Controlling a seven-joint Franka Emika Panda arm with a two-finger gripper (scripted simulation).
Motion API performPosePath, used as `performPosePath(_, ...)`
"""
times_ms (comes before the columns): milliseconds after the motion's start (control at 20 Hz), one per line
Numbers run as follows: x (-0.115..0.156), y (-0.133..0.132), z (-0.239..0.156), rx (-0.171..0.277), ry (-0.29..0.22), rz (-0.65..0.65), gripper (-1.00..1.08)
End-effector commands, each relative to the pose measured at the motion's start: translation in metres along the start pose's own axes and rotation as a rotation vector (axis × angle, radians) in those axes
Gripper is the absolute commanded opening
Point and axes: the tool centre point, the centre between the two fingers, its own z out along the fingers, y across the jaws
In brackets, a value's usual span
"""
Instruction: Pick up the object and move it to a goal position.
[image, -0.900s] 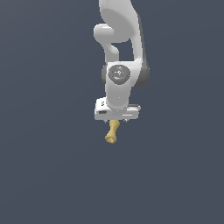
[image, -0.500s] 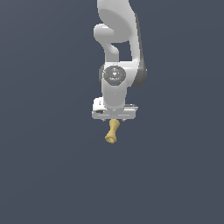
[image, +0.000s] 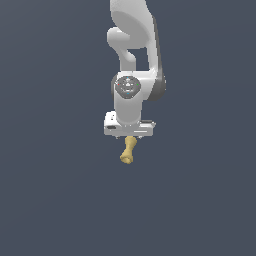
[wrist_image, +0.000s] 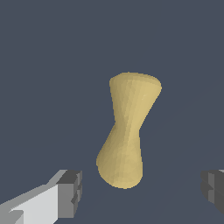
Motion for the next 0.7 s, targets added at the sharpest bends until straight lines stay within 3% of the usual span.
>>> performPosePath(0,0.002,0.000,0.001,0.000,0.010,0.016,1.00)
performPosePath(650,0.020,-0.002,0.011,0.003,0.104,0.161,1.00)
